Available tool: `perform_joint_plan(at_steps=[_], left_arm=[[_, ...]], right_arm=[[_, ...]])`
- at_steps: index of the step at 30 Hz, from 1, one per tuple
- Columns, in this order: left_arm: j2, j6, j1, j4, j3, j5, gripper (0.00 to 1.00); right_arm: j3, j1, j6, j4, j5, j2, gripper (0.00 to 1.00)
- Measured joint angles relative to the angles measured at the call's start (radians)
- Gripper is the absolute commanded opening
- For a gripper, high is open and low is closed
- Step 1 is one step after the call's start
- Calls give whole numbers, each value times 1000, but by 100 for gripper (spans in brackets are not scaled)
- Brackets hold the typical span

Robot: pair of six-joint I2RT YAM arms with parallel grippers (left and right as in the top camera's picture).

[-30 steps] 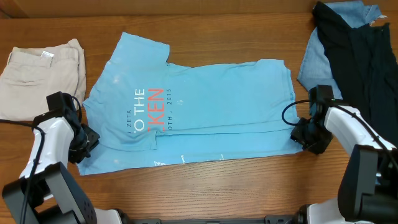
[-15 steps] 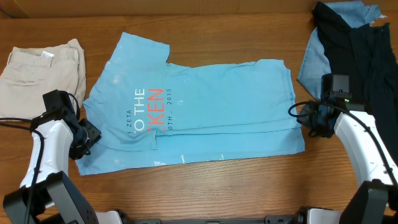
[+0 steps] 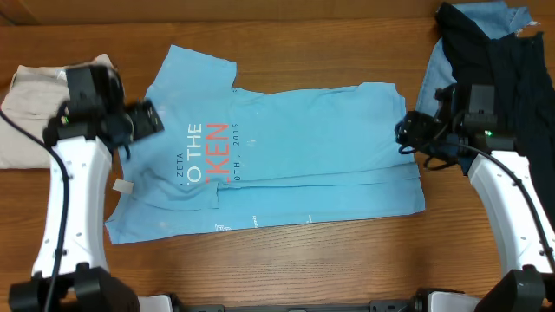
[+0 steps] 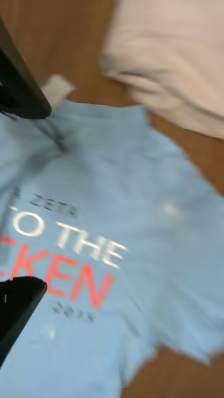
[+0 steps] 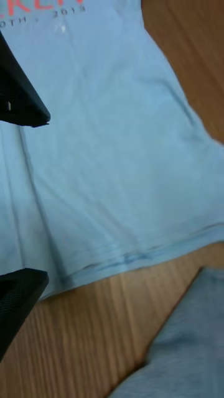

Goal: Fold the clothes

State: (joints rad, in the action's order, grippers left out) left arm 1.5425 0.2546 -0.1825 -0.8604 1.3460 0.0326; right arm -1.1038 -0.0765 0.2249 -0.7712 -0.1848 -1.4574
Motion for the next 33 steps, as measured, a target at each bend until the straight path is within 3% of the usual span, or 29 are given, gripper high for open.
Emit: perform_joint_plan(at_steps=[10, 18, 24, 33], left_arm=[[388, -171, 6, 35, 430, 11, 91], [734, -233, 6, 89, 646, 35, 91], [877, -262, 6, 154, 716, 68, 89], [937, -281, 6, 222, 727, 108, 80]], right_arm=[[-33, 40, -22, -19, -14, 4, 77], [-33, 40, -35, -49, -17, 4, 77], [-33, 40, -36, -54, -17, 4, 77], [-33, 40, -39, -58, -17, 4, 76]])
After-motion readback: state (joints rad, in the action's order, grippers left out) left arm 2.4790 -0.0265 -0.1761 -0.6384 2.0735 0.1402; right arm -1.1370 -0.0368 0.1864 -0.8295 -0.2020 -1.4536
